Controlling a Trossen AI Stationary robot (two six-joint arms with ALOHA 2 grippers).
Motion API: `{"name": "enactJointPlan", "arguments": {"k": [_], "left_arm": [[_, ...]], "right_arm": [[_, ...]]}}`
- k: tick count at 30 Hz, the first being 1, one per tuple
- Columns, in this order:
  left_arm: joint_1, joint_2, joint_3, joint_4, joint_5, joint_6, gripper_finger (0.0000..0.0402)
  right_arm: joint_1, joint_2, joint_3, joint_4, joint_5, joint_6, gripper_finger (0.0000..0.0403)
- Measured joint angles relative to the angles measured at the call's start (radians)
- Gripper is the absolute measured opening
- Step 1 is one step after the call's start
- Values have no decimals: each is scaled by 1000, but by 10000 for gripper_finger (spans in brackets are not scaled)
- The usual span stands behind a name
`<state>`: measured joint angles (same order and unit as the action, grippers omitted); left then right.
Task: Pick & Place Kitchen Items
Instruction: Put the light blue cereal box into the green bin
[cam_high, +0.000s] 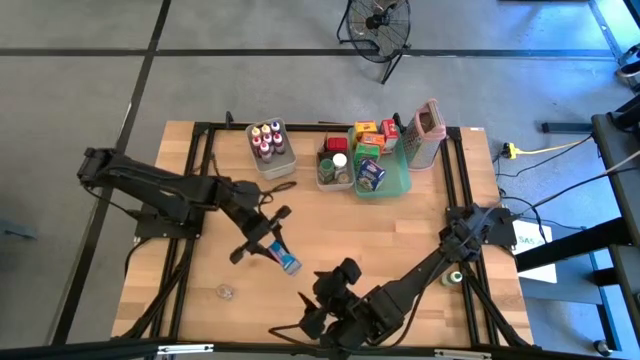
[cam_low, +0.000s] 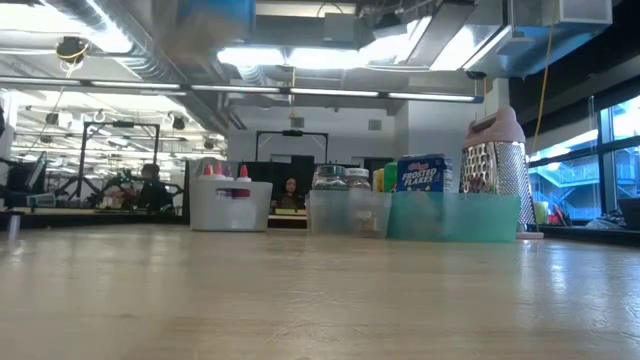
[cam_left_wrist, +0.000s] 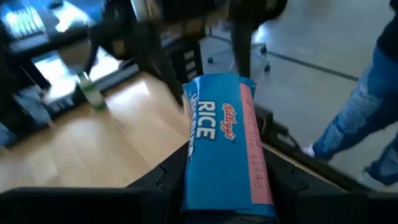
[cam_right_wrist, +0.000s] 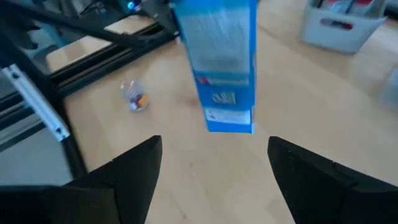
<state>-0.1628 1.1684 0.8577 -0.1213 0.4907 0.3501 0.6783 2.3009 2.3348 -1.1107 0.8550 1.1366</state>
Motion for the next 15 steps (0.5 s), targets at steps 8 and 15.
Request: {"name": "enactJointPlan", "arguments": {"k": [8, 15], "left_arm": [[1, -54, 120, -19, -7, -27, 125], [1, -48, 124, -33, -8, -43, 125]], "right_arm": [[-14, 0, 14, -14, 97, -44, 296], [-52, -15, 22, -12, 113, -127, 296]]}}
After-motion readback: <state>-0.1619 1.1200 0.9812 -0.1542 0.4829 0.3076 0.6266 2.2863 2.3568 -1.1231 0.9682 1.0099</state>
